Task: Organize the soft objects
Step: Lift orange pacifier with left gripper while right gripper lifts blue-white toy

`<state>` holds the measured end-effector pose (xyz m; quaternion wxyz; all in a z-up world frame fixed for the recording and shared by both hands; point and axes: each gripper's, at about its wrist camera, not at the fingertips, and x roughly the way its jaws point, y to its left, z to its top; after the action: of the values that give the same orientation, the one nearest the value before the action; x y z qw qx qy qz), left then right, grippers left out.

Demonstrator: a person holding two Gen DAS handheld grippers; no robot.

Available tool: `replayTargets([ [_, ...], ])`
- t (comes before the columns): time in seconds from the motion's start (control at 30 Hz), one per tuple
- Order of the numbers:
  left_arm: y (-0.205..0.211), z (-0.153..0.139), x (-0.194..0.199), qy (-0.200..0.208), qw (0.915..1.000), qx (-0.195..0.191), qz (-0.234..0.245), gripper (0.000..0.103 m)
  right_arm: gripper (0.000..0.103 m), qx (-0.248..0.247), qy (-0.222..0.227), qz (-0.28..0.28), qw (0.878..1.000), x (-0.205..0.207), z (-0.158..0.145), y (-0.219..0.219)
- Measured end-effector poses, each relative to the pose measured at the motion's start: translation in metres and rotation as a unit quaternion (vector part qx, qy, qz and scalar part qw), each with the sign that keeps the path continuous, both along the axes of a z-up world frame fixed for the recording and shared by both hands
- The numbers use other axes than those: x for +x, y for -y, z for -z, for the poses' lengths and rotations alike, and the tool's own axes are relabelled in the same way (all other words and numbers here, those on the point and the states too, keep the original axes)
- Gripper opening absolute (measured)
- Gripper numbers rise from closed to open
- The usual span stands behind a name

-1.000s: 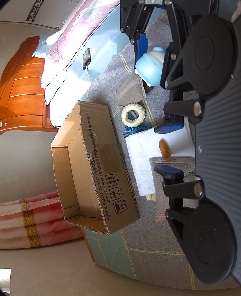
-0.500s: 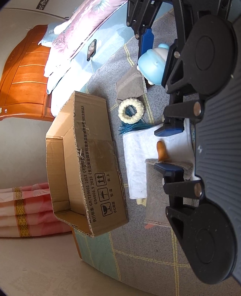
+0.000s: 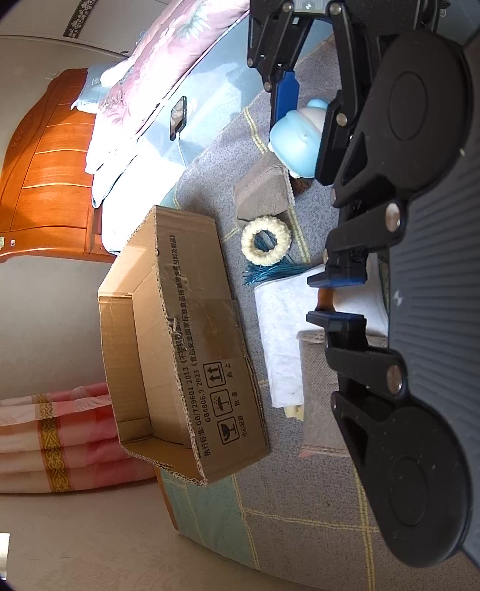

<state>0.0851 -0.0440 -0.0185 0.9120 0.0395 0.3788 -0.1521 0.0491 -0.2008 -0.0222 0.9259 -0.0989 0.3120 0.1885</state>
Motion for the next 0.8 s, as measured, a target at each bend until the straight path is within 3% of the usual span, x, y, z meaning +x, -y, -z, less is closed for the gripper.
replayTargets([
  [0.17, -0.001, -0.013, -0.004, 0.021, 0.9994, 0.015, 0.025, 0.012, 0.051, 0.0, 0.004, 0.0, 1.0, -0.003, 0.0, 0.001],
  [0.4, 0.001, 0.002, 0.0, -0.001, 0.9997, 0.023, 0.004, 0.018, 0.051, 0.003, 0.003, -0.003, 1.0, -0.005, -0.001, 0.001],
  [0.6, 0.005, 0.01, 0.003, -0.001, 0.9996, 0.022, -0.019, 0.044, 0.051, 0.004, 0.0, 0.0, 1.0, -0.002, 0.002, 0.004],
  [0.8, 0.006, 0.012, 0.007, -0.004, 0.9992, 0.013, -0.038, 0.042, 0.051, 0.007, -0.005, -0.002, 1.0, 0.002, 0.005, 0.002],
])
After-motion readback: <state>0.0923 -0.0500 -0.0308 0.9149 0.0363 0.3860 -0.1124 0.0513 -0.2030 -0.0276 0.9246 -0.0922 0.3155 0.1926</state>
